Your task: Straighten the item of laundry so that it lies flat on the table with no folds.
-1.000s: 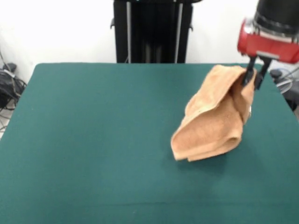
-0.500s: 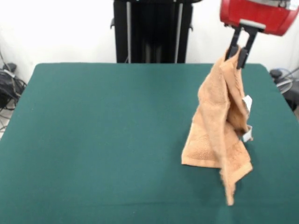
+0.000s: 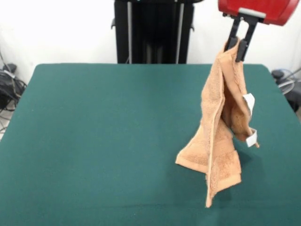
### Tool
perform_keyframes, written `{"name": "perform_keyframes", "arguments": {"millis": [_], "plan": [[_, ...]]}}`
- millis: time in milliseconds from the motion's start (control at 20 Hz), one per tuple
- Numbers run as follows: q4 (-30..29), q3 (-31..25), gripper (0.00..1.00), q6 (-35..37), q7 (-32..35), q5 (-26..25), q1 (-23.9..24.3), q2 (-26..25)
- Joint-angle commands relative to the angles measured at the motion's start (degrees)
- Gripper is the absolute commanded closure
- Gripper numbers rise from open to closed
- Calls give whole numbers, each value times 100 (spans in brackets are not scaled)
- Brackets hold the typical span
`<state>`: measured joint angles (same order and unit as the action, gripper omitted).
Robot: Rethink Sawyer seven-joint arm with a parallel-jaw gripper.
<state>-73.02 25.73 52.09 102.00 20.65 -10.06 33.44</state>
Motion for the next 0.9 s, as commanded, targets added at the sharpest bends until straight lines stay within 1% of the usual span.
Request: {"name": "perform_keyframes", "arguments": {"millis": [50, 500, 900], "plan": [[-436, -289, 100, 650, 880, -253, 93, 53], [16, -135, 100, 1413, 1273, -286, -104, 113], [79, -42, 100, 1719, 1613, -300, -340, 241]]}}
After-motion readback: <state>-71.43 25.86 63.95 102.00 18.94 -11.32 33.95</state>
